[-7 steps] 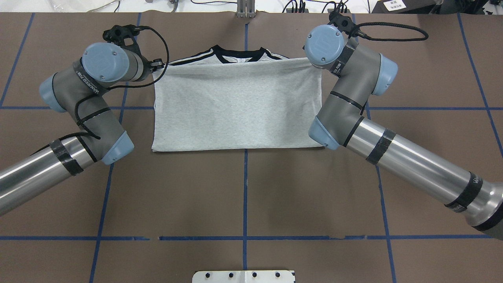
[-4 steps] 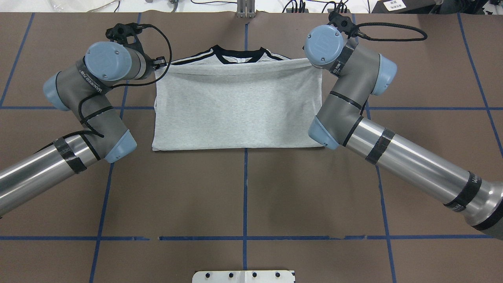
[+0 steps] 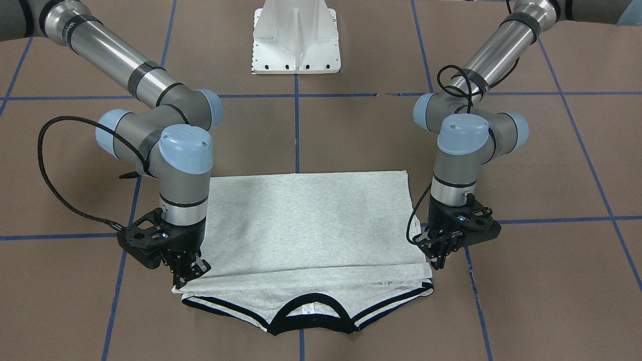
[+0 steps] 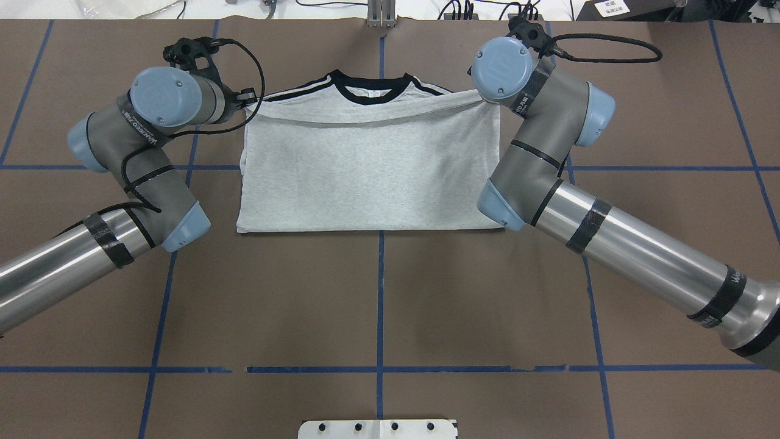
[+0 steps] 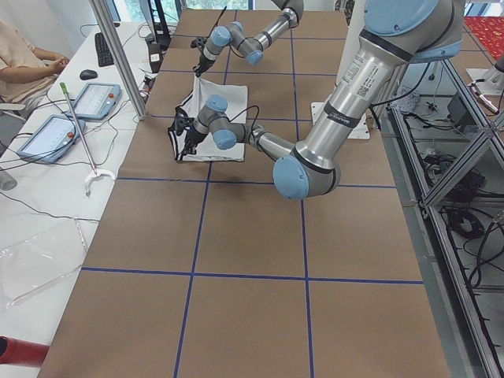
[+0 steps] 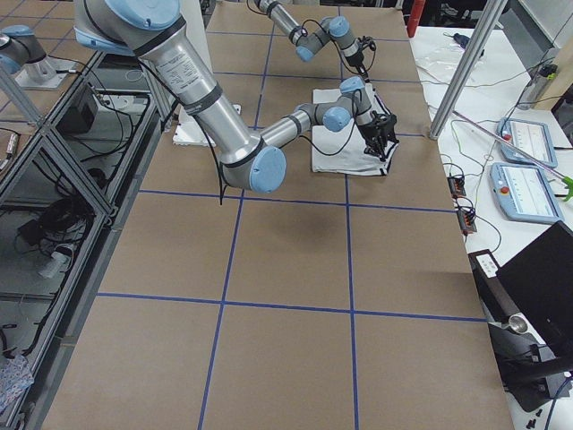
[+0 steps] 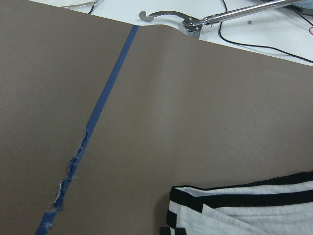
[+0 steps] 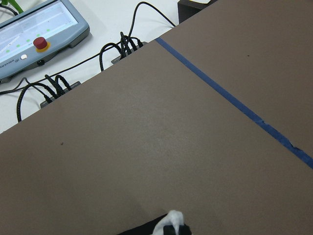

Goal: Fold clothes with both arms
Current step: 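Lower the hem near the collar and open both grippers, then move the right gripper back toward the folded edge nearest the robot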

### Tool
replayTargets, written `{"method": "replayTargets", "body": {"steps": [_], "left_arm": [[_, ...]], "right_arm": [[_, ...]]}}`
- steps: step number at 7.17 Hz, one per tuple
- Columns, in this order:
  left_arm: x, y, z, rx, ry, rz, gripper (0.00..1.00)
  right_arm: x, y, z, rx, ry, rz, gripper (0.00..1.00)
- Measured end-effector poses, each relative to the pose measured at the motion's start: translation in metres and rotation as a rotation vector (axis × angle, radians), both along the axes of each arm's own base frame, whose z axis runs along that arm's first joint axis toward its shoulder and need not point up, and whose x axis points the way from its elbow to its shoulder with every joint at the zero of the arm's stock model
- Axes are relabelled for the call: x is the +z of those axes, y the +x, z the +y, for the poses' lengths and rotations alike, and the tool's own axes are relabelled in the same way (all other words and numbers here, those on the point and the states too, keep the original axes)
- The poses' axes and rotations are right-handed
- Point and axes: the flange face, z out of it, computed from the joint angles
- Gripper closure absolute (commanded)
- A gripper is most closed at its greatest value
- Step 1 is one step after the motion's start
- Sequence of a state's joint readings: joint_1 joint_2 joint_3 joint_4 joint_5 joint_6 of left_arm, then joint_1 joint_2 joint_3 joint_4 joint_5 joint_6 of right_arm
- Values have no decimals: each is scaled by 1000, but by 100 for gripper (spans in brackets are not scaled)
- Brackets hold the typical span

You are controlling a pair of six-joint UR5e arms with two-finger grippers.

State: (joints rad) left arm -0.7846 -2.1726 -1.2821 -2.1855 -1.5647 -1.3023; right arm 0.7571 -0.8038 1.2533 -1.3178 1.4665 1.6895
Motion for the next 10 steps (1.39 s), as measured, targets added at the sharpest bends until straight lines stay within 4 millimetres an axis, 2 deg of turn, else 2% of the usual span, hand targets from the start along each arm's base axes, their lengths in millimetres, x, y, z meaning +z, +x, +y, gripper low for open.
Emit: {"method": "replayTargets", "body": {"steps": [3, 5, 6, 7, 8, 9, 10], "left_arm": [[3, -6, 0, -3, 23, 25, 68], [0, -11, 2, -3, 49, 55, 67], [-3, -12, 3, -4, 55, 63, 65], [-5, -14, 3, -5, 59, 67, 63], [-6, -15, 2, -7, 61, 69, 61], [-7, -17, 1, -10, 63, 72, 61], [-8, -17, 1, -12, 65, 74, 61]], "right_arm": [[-14, 8, -8, 15, 12, -15, 65], [-30, 13, 1, 1, 20, -60, 54], [-31, 15, 22, -20, 20, -95, 49], [-27, 14, 56, -44, 21, -132, 43], [-25, 11, 91, -57, 15, -174, 32], [-24, 12, 118, -56, 2, -213, 30], [-18, 20, 144, -60, -7, -241, 29]]}}
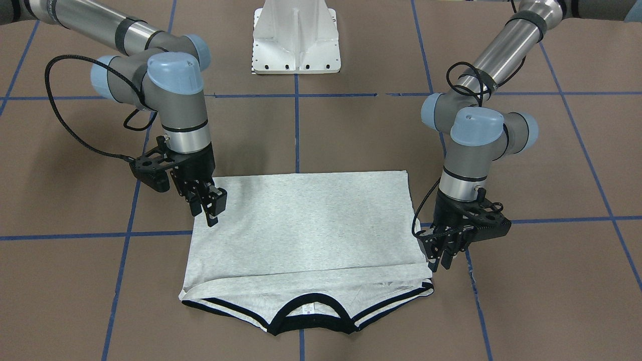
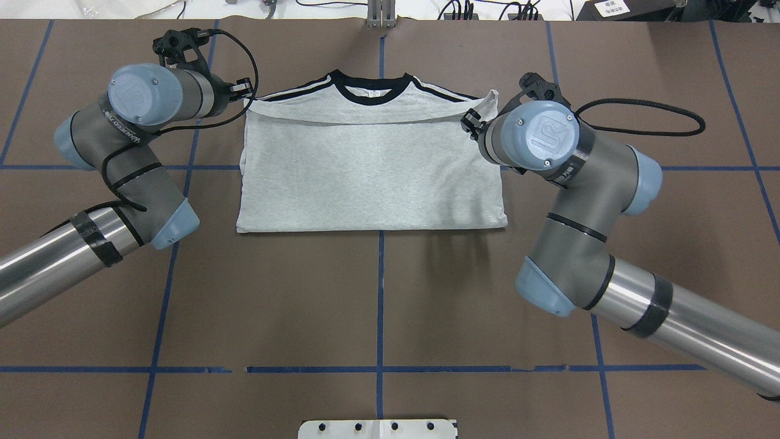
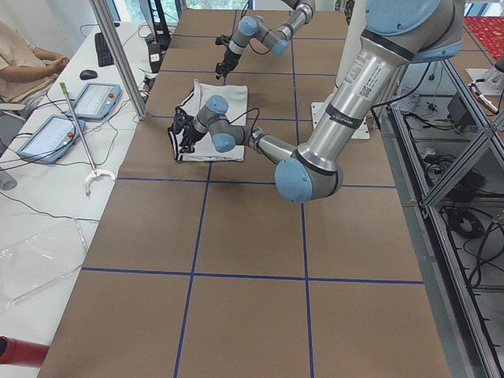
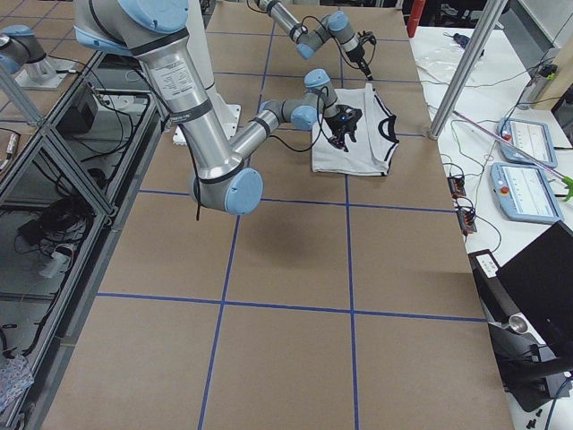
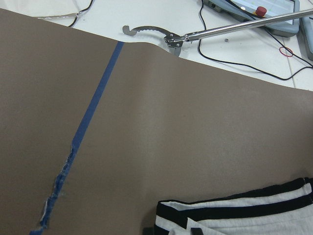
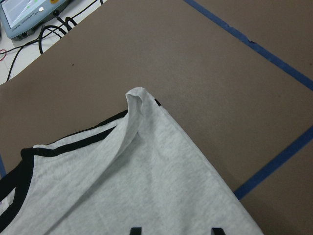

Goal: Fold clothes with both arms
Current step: 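Move the right gripper back toward the folded edge nearest the robot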

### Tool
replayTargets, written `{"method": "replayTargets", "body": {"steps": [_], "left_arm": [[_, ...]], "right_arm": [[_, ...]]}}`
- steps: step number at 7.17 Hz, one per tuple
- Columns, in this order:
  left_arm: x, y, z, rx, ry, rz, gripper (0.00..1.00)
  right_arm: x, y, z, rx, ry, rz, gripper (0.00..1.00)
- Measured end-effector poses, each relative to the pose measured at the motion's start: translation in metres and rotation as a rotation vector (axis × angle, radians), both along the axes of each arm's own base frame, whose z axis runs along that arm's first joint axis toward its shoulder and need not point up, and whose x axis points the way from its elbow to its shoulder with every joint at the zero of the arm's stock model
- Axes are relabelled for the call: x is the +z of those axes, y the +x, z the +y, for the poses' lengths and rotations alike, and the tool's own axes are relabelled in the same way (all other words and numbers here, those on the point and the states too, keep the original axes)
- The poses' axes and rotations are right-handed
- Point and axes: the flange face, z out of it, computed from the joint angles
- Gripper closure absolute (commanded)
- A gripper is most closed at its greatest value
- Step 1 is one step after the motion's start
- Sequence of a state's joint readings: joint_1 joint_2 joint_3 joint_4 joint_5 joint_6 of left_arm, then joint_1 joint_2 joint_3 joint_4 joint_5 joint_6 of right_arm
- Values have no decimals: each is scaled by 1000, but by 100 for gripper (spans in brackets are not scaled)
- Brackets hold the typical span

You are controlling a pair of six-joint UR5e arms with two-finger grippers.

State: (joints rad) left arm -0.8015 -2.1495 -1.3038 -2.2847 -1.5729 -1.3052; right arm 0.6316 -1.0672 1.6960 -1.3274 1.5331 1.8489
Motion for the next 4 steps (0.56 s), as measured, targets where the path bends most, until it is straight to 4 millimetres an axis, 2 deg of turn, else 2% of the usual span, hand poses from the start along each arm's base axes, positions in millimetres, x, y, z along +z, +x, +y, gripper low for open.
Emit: {"method": "replayTargets", "body": {"steps": [1, 2, 4], "left_arm": [[0, 0, 0, -1, 0, 0, 61], [0, -1, 0, -2, 0, 1, 61], [-1, -1, 0, -4, 2, 0, 61]], "right_arm": [[13, 7, 20, -2, -19, -11, 29], [27, 6, 32, 11, -57, -20, 29], [40, -10, 51, 33, -122, -46, 29]]}}
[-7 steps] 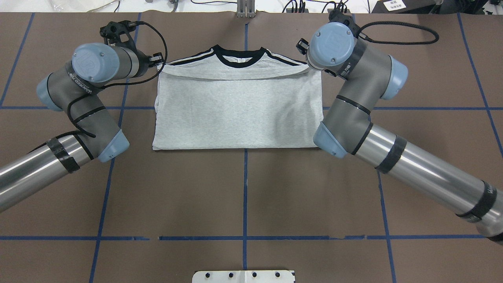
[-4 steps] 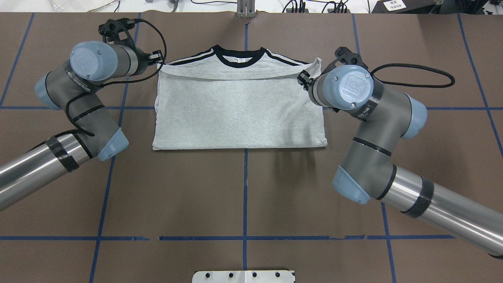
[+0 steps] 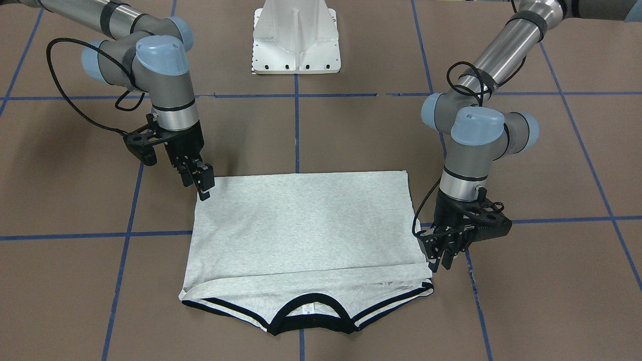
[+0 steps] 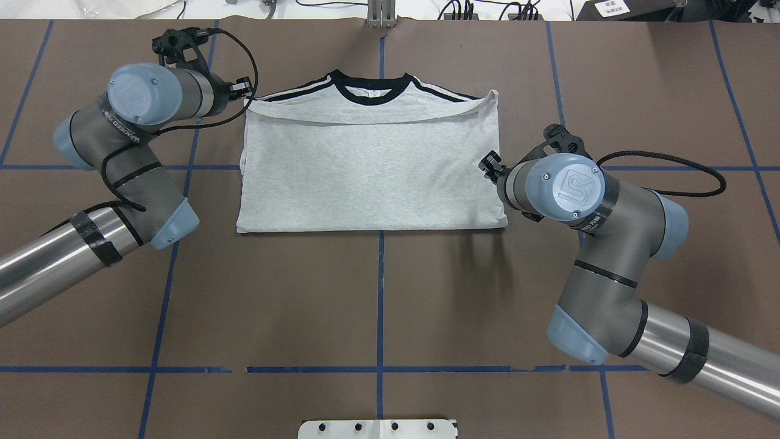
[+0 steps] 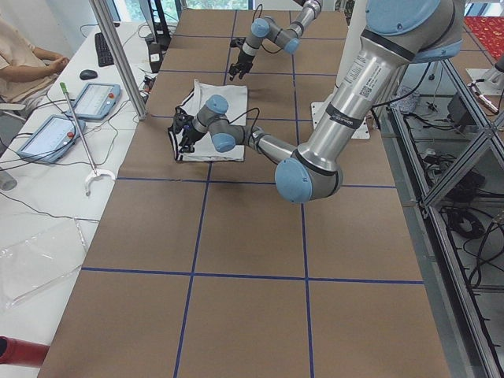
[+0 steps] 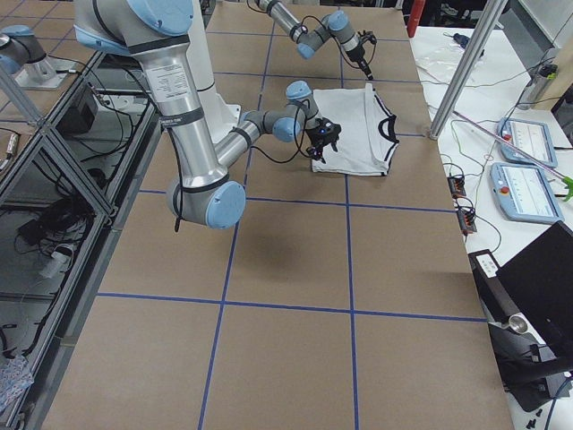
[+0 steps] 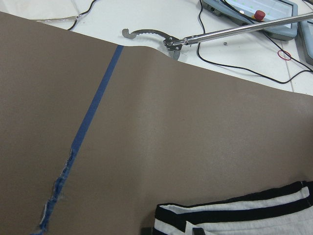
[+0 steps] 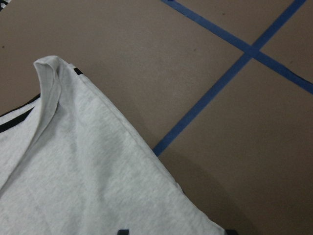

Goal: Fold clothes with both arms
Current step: 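Move the right gripper back toward the folded edge nearest the robot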

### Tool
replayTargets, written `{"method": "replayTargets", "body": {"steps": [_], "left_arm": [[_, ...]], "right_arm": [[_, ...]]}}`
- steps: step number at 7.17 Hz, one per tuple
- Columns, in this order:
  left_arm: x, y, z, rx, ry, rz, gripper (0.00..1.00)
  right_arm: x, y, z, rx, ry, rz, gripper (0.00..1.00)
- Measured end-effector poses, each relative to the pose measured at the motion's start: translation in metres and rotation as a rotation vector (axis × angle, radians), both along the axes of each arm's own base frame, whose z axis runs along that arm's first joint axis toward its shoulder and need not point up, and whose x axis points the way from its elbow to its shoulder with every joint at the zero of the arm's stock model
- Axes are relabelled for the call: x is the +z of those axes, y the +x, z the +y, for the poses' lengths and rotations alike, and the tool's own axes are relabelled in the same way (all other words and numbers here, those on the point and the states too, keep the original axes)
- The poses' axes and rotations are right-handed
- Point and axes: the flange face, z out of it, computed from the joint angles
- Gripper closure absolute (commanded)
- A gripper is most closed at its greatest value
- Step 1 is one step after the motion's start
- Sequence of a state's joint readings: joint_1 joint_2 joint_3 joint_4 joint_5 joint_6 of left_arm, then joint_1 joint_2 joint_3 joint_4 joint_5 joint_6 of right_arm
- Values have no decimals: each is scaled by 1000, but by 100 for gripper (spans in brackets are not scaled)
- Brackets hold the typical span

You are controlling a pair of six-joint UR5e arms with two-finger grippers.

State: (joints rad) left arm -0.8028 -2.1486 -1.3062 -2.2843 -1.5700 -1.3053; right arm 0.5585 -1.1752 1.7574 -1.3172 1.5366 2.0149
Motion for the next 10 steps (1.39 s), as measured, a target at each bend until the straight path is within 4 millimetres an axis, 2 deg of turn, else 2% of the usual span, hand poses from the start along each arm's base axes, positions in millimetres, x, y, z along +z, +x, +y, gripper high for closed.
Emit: {"method": "replayTargets", "body": {"steps": [4, 9, 10], "left_arm": [[1, -2, -1, -4, 2, -4, 61], [2, -5, -2, -7, 0, -5, 61], [2, -5, -3, -7, 0, -5, 61]], "right_arm": [[21, -14, 21, -18, -35, 17, 29], [34, -24, 23, -28, -48, 42, 32], [37, -26, 22, -28, -51, 47, 57]]}}
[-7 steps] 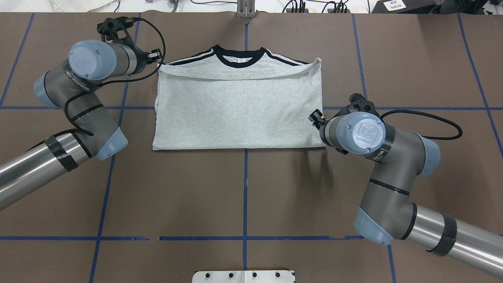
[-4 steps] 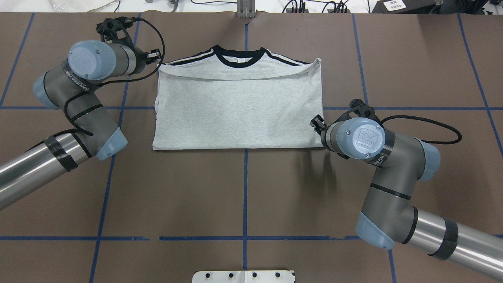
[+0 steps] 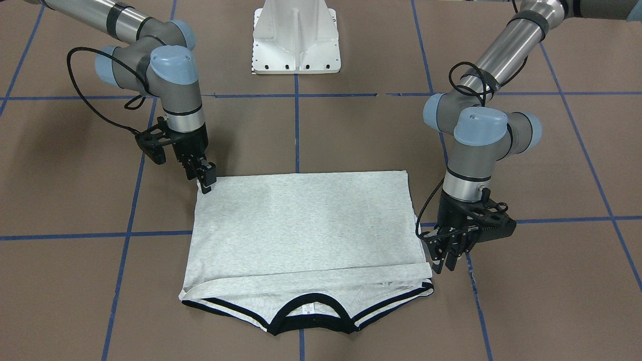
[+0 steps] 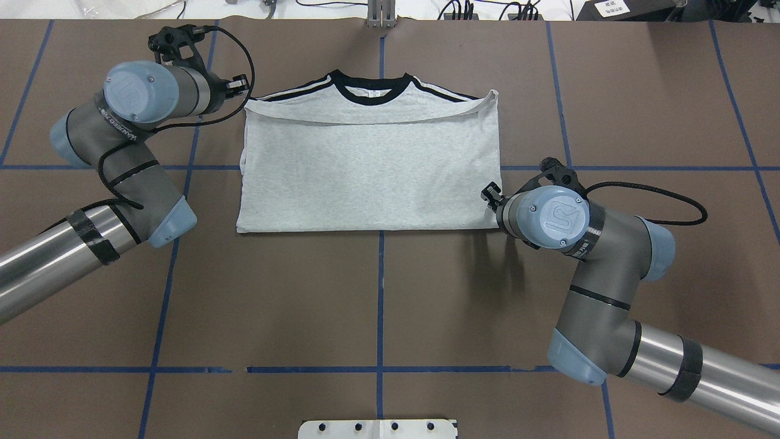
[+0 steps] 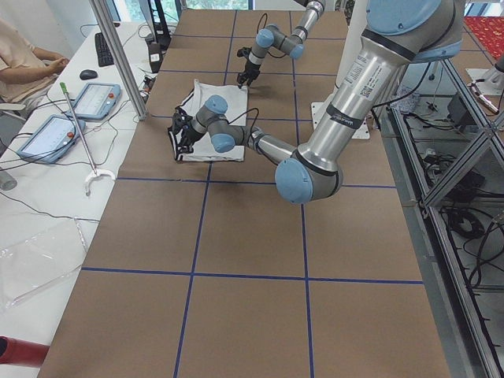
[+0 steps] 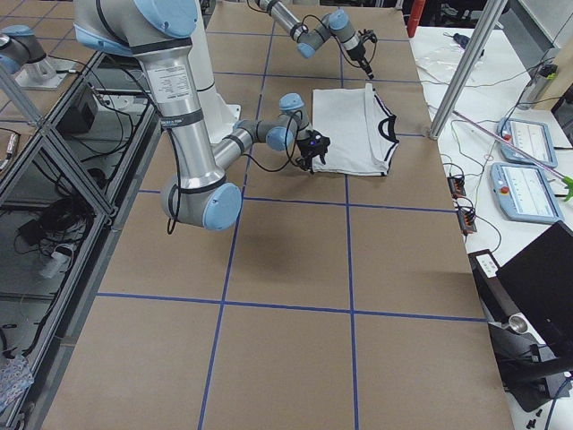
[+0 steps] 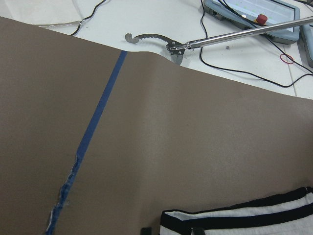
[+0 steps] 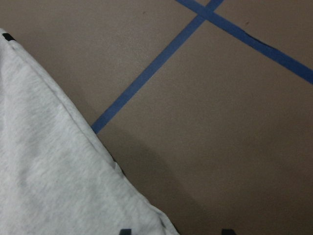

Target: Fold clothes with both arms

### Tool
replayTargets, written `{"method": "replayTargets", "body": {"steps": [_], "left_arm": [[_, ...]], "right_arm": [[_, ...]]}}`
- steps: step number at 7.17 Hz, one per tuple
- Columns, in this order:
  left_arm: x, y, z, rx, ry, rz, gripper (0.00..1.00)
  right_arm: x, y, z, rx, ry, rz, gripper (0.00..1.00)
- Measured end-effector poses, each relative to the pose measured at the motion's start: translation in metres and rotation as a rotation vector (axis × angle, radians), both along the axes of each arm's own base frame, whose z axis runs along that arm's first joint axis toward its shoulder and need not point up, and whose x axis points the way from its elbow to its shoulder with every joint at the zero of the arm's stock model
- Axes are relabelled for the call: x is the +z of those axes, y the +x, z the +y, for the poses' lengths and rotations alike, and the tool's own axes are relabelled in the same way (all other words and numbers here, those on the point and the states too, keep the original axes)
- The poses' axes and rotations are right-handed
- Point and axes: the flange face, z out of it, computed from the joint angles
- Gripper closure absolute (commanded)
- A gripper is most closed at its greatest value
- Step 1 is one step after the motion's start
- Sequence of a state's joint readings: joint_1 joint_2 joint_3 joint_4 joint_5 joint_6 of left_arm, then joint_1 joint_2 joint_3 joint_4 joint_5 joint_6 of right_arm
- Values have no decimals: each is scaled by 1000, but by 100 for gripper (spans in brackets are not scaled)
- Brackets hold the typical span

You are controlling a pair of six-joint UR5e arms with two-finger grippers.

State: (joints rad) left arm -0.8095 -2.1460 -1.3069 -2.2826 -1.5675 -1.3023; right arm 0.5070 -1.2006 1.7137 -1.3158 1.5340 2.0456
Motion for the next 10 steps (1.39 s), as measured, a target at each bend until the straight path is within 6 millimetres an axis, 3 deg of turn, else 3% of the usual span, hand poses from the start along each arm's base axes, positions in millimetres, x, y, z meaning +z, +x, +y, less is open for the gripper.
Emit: {"method": "replayTargets", "body": {"steps": [1, 5, 7, 8, 10], "left_arm": [[0, 0, 0, 0, 0, 0, 61], [-1, 0, 0, 0, 1, 1, 61], [-4, 0, 0, 0, 4, 5, 61], [-10, -2, 2, 1, 11, 14, 61], [-26, -7, 8, 4, 34, 40, 61]], "right_arm": [[0, -1, 0, 5, -5, -3, 100], [-9, 1, 0, 35, -23, -35, 100], [-26, 15, 7, 34, -6, -68, 100], [-40, 30, 24, 22, 1, -88, 100], [-72, 49, 92, -77, -24, -63, 100]]}}
